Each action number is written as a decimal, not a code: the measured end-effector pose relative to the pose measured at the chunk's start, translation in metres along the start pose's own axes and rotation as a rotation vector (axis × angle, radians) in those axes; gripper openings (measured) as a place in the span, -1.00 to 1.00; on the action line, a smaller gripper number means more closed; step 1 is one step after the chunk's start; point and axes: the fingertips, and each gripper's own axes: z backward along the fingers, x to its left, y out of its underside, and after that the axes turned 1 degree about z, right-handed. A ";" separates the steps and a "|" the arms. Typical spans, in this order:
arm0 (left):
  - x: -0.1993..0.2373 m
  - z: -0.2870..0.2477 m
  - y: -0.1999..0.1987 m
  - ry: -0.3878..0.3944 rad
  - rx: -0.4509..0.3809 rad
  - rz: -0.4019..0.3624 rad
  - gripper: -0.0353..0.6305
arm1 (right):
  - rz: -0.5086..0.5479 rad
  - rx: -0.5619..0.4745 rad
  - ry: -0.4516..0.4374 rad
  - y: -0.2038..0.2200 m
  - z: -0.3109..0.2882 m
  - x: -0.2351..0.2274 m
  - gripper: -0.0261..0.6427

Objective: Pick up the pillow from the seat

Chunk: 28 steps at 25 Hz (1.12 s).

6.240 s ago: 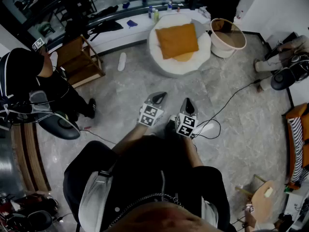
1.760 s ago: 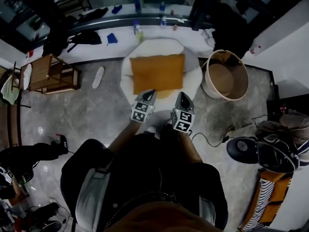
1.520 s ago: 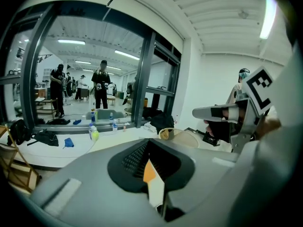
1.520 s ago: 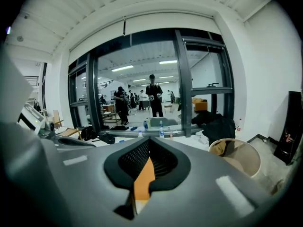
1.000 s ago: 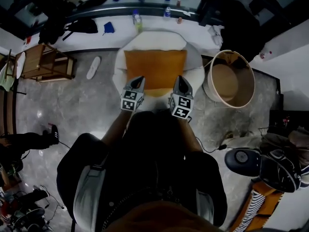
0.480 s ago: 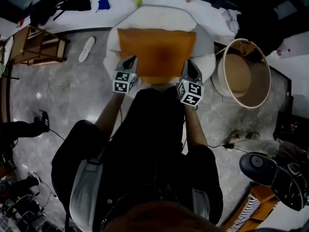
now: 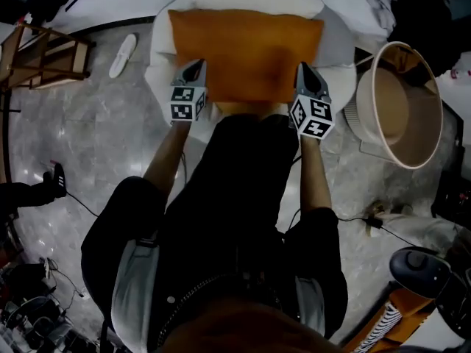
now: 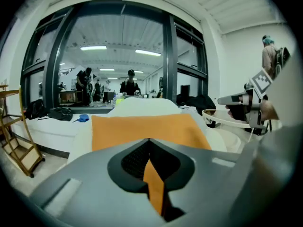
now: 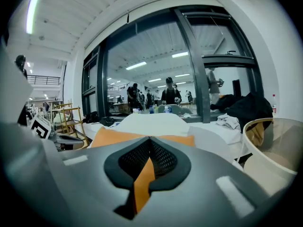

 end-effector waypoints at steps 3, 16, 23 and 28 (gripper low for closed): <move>0.016 -0.013 0.018 -0.023 0.003 0.008 -0.86 | 0.011 -0.007 -0.026 0.020 -0.021 -0.008 -0.91; 0.068 -0.028 0.053 -0.047 0.000 -0.048 -0.69 | 0.050 0.028 -0.023 0.096 -0.068 -0.054 -0.74; 0.089 -0.033 0.065 0.008 0.001 0.014 0.47 | -0.021 0.059 -0.054 0.120 -0.090 -0.073 0.39; 0.099 -0.050 0.080 0.076 0.064 0.050 0.73 | -0.121 0.096 -0.066 0.143 -0.107 -0.083 0.66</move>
